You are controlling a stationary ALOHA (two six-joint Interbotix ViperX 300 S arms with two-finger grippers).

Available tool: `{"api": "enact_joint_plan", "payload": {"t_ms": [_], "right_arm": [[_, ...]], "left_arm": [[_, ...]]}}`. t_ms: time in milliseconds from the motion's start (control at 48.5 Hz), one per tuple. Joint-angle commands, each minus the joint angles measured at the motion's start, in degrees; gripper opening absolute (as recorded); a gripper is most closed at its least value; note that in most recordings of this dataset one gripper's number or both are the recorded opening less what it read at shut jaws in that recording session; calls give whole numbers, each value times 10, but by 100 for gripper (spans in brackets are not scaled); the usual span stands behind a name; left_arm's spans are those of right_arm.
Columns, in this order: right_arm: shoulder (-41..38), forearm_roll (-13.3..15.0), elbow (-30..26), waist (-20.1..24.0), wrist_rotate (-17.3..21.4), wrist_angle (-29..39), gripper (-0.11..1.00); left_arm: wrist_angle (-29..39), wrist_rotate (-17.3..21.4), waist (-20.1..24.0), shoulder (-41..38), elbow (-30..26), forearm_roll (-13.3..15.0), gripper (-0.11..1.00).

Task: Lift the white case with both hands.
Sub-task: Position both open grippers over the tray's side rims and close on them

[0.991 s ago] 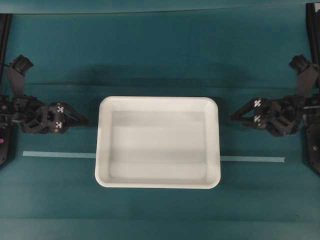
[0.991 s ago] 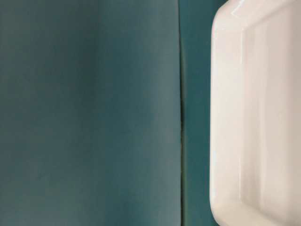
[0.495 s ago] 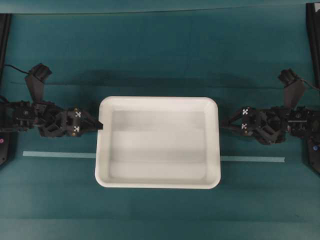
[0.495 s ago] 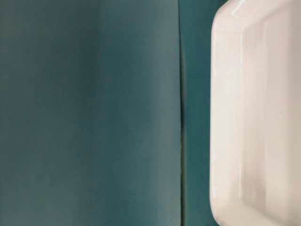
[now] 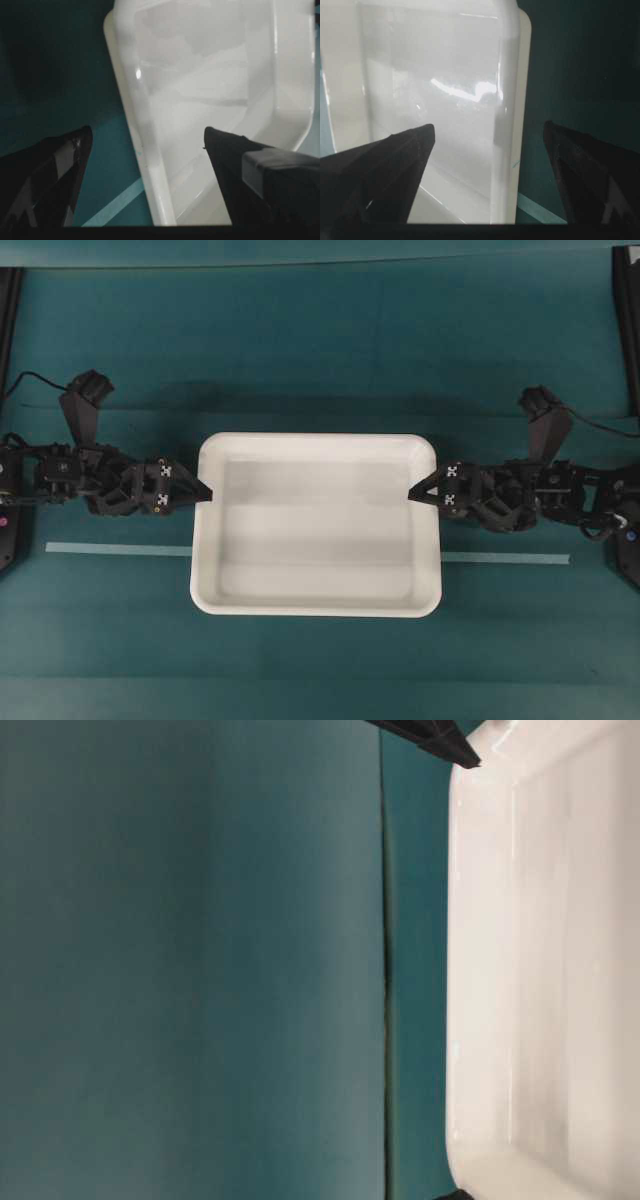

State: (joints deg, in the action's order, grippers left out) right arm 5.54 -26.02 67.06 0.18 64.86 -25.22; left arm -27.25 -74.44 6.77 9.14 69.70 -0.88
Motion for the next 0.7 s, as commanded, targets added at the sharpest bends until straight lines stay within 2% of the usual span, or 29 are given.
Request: {"api": "enact_joint_plan", "payload": {"t_ms": [0,454,557,681], "right_arm": [[-18,2,-5,2,4,-12,92],[-31,0,-9,11,12,-18,92],[-31,-1,-11,11,12,-14,90],[-28,-3,-14,9,13,9,80]], "left_arm": [[-4,-5,-10,-18,-7,-1,96],[-5,-17,-19,-31,-21,-1,93],[-2,-20,-20,-31,-24,-1,89],[6,-27,-20,-33,-27,-1,78]]}}
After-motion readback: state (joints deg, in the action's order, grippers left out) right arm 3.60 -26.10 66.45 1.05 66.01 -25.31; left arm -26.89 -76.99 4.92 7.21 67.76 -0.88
